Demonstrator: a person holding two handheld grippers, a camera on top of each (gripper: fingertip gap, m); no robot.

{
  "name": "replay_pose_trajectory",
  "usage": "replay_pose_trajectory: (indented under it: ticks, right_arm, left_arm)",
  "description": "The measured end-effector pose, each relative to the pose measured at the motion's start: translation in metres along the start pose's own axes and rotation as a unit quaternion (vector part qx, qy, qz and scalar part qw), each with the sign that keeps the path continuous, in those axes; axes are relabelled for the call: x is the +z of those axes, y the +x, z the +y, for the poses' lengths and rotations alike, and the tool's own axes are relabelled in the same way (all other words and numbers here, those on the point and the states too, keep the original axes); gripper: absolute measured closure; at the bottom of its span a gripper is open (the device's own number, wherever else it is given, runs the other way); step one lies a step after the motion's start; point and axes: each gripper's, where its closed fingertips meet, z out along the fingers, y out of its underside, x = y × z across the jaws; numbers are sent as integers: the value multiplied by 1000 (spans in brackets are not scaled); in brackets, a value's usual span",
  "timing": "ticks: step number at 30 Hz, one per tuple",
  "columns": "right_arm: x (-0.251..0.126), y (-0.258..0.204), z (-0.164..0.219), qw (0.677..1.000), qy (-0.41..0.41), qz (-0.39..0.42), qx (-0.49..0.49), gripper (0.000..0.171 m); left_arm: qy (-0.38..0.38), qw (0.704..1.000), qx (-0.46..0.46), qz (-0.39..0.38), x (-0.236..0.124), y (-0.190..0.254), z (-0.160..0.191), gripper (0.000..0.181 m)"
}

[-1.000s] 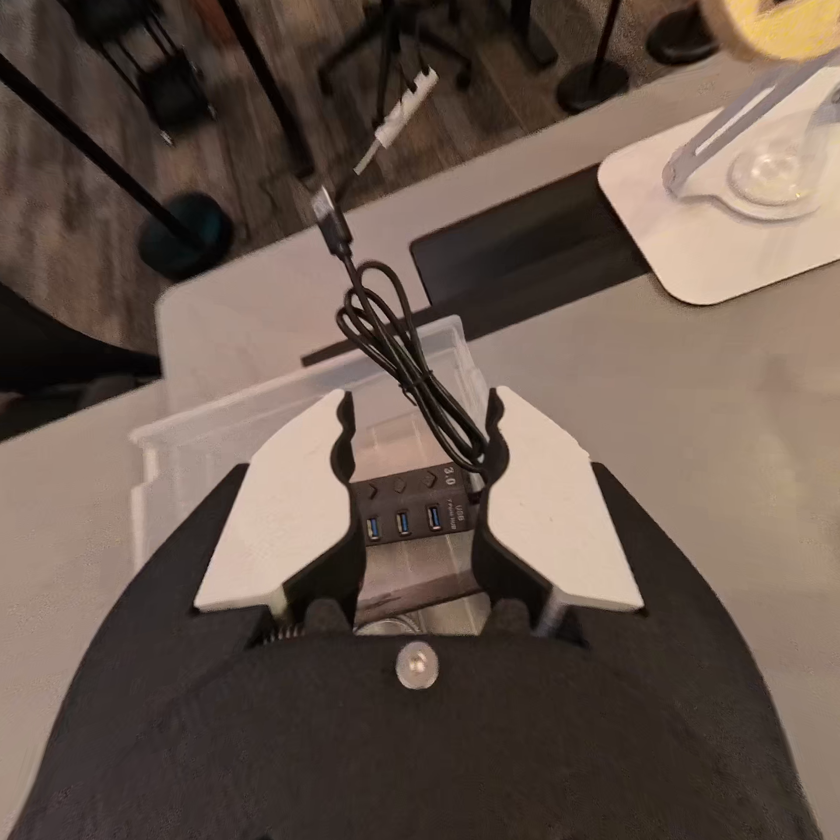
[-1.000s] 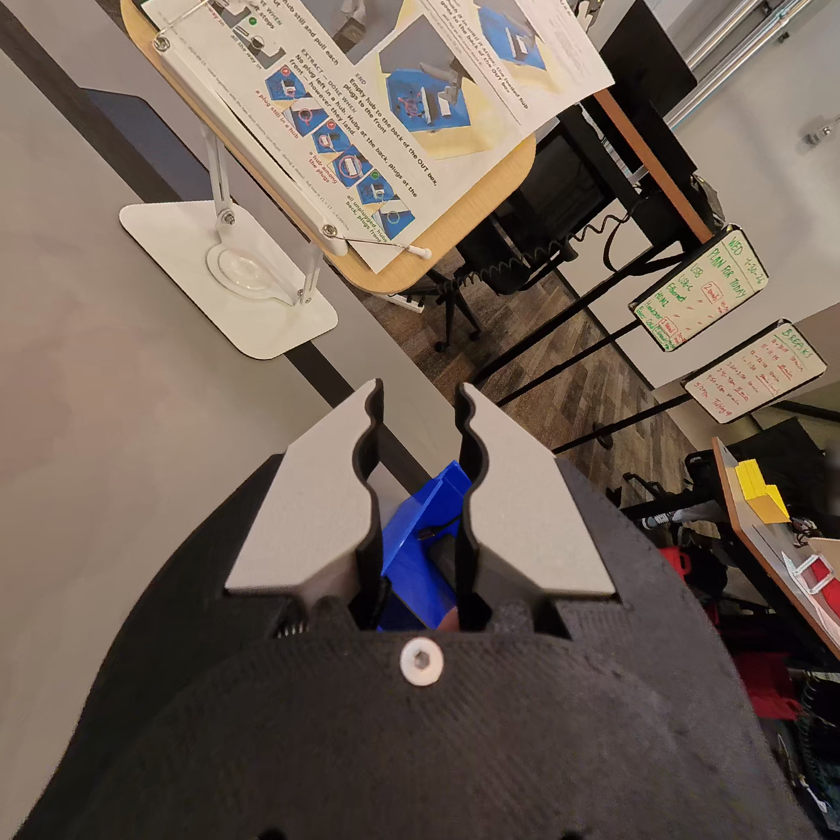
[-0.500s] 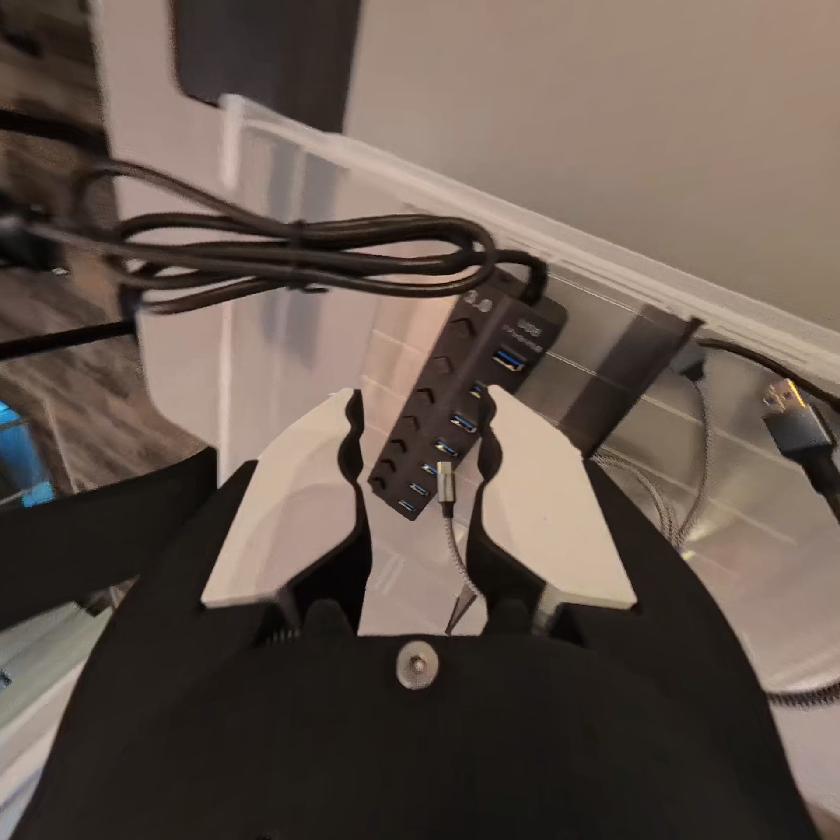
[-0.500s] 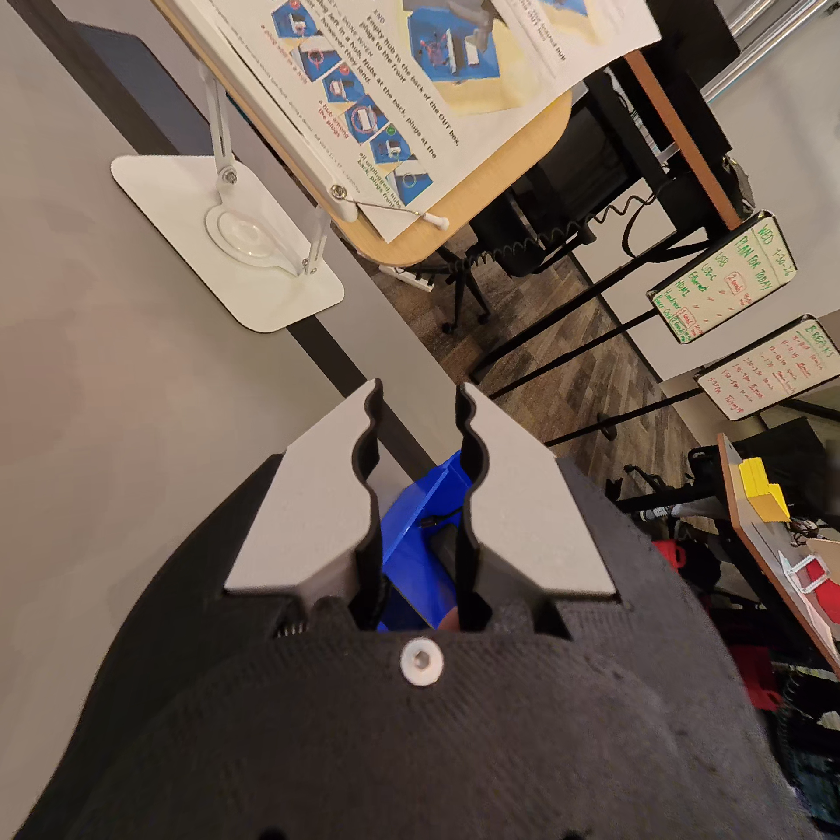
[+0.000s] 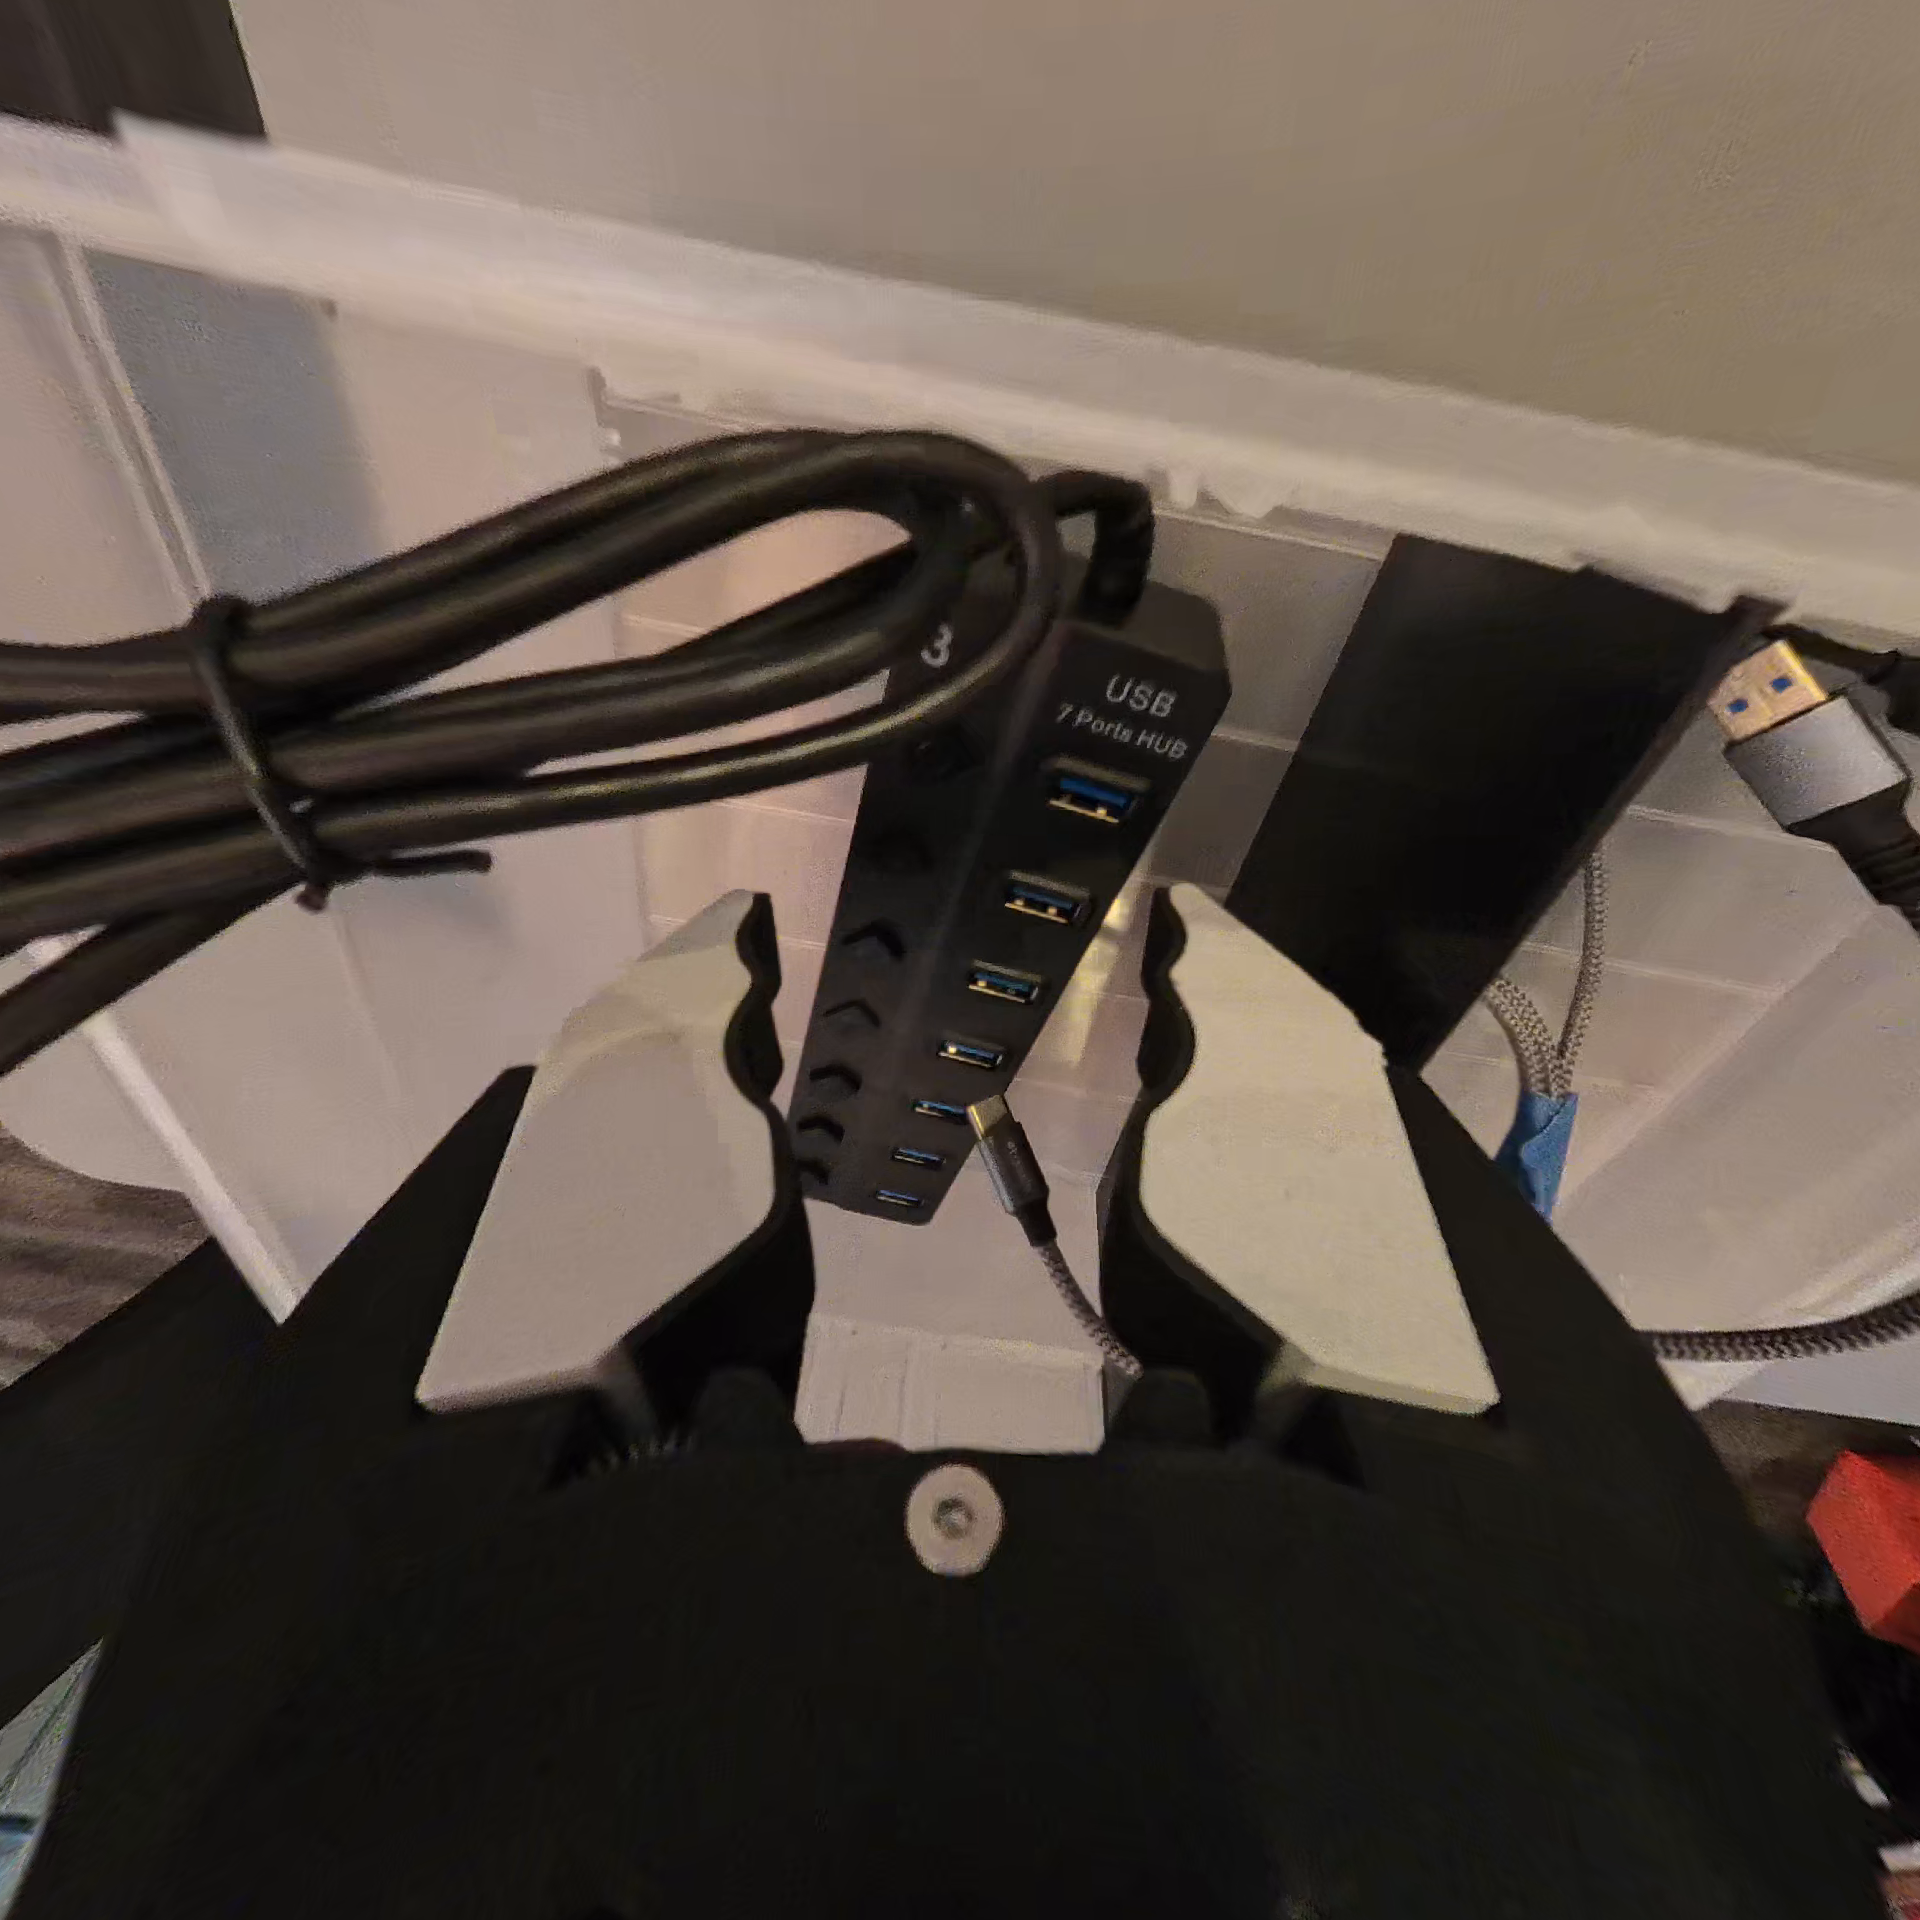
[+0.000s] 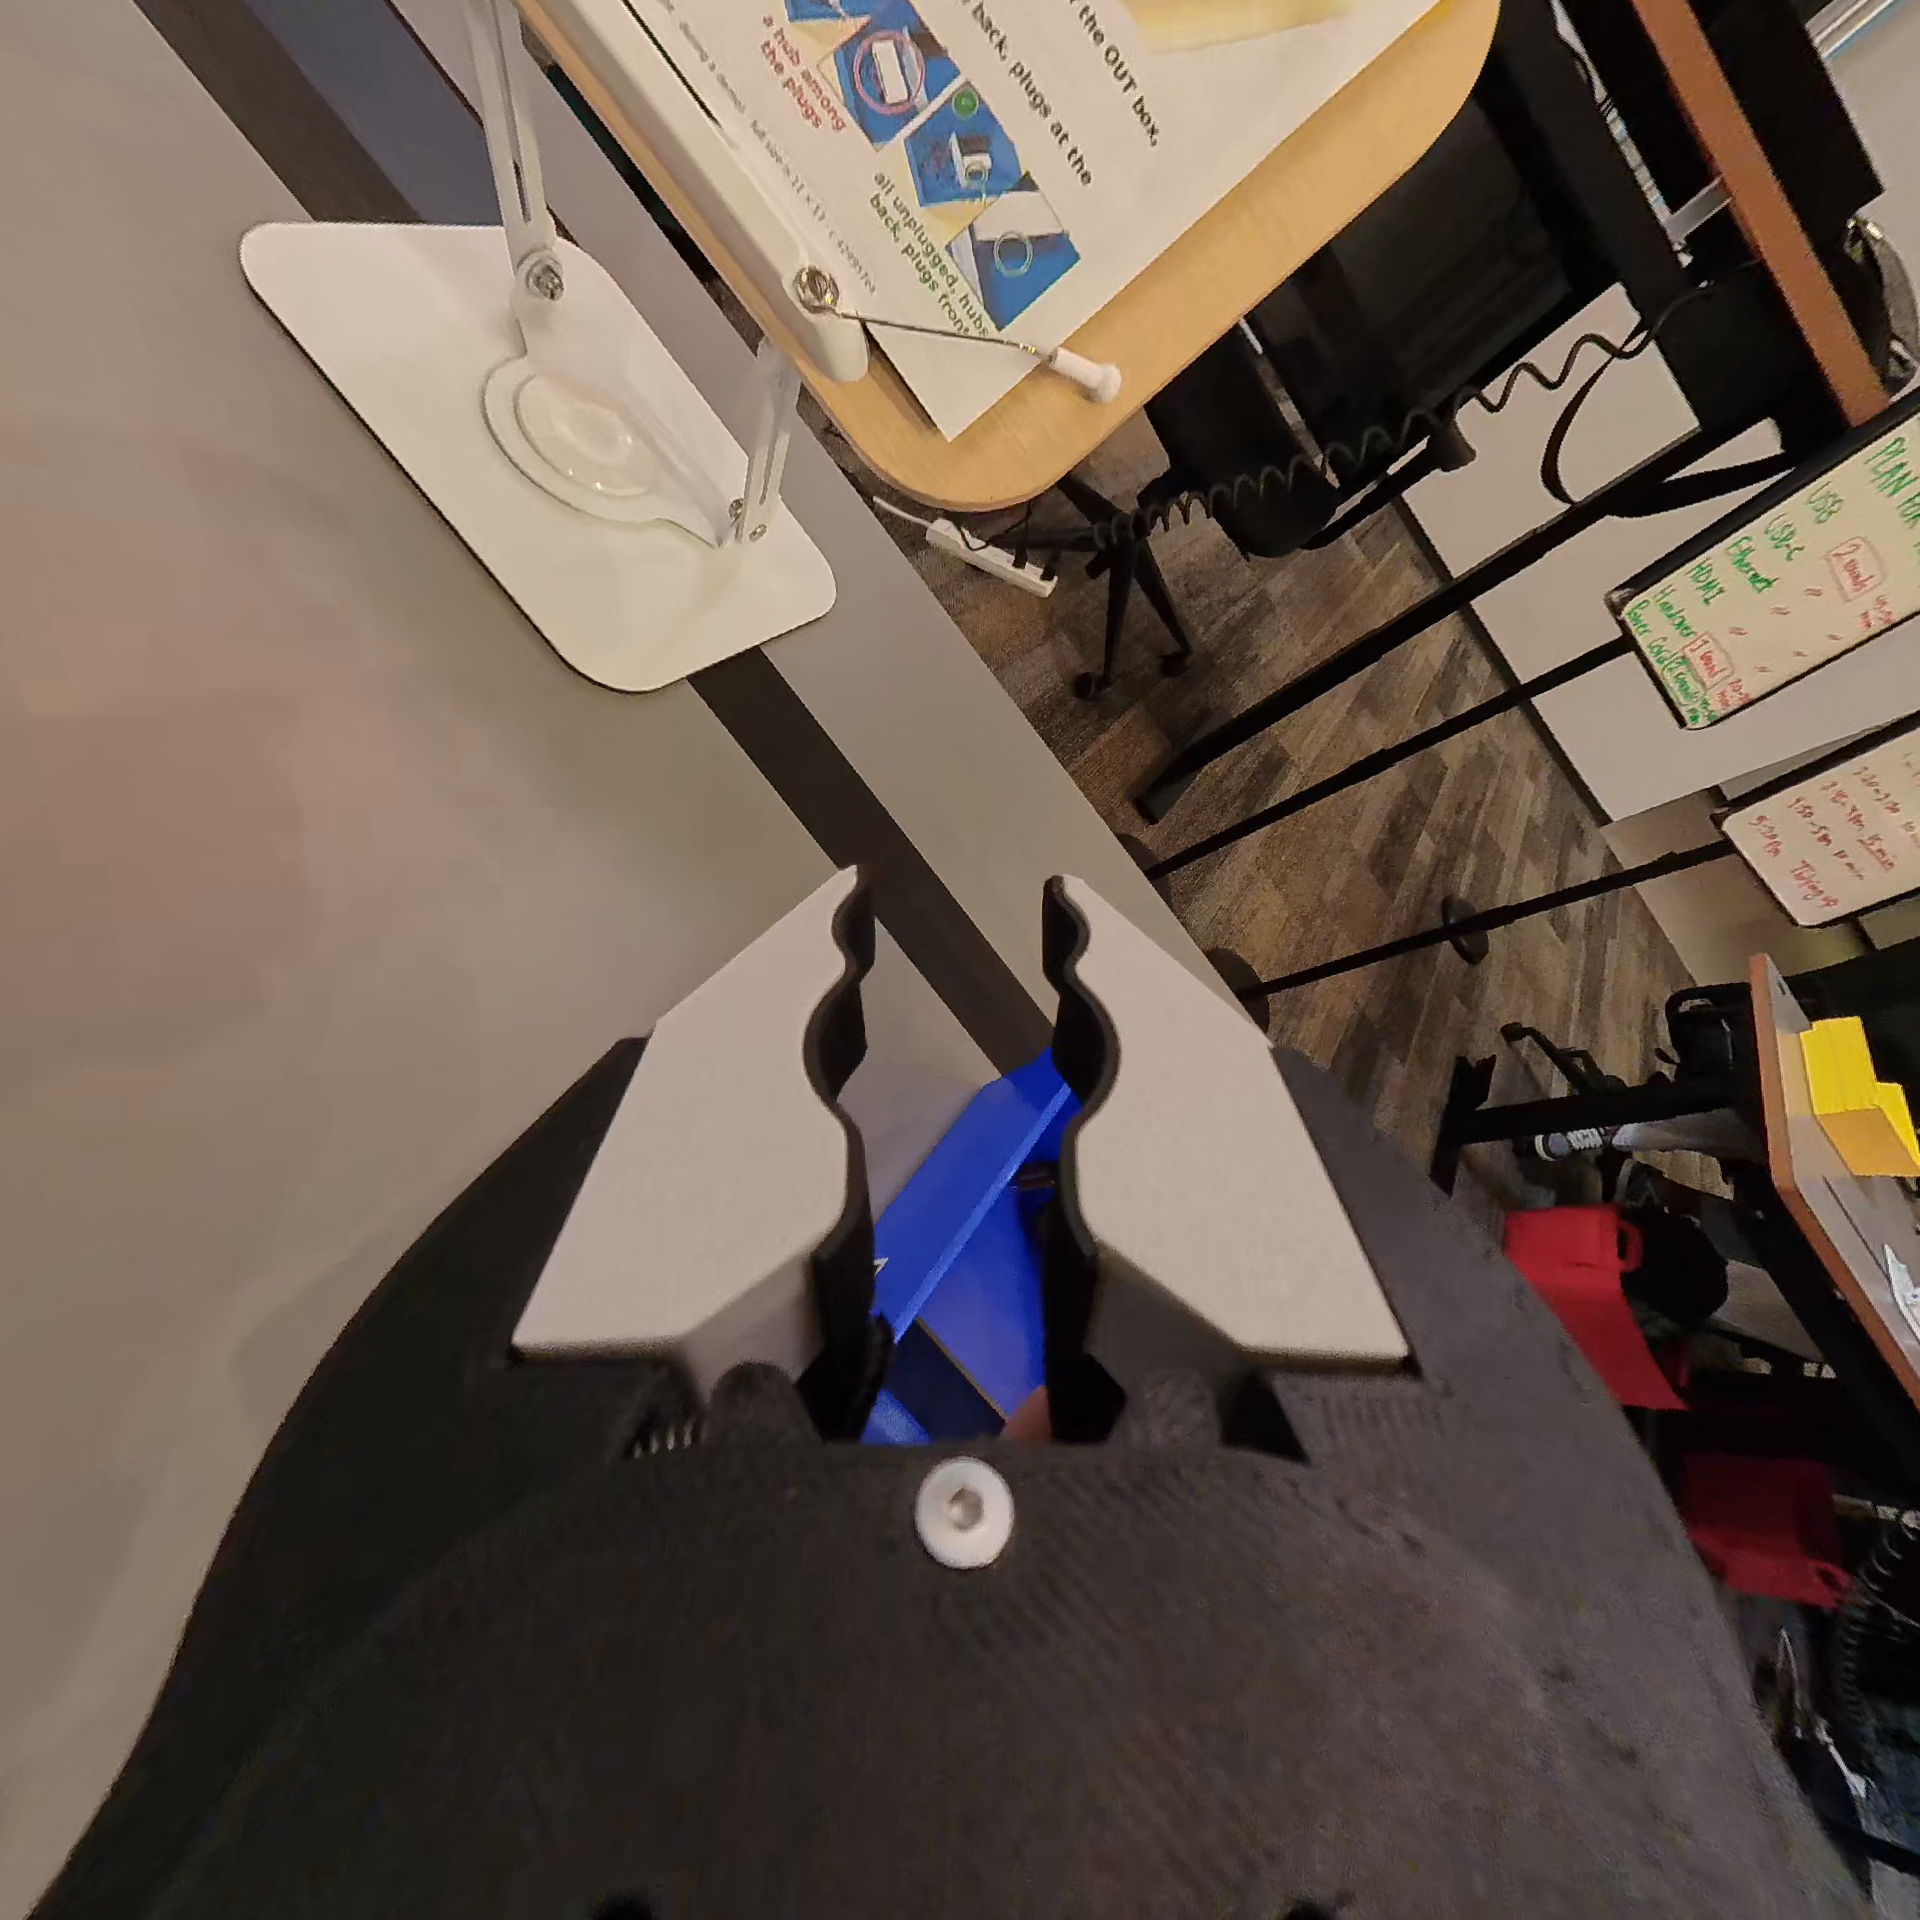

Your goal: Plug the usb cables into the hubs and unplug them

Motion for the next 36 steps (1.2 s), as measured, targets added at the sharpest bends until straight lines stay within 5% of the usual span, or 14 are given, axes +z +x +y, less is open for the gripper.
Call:
replay_pose_trajectory:
  ticks: [4, 8, 18, 27, 36]
  right_arm:
    - [8, -5, 4, 1000, -9, -8, -2, 141]
    - [12, -9, 6, 1000, -15, -12, -8, 141]
    - [9, -10, 2, 1000, -9, -10, -13, 142]
    - [8, -10, 0, 1000, -4, -13, -12, 142]
    - [7, -15, -6, 1000, 3, -17, -15, 142]
  left_arm:
    - [-13, 1000, 14, 1, 12, 0, 2, 105]
    - [2, 1000, 24, 2, 15, 3, -6, 123]
    - [33, 999, 14, -32, 10, -2, -2, 126]
    - [164, 982, -30, -87, -41, -9, -9, 128]
    - [324, 932, -82, -141, -97, -11, -12, 128]
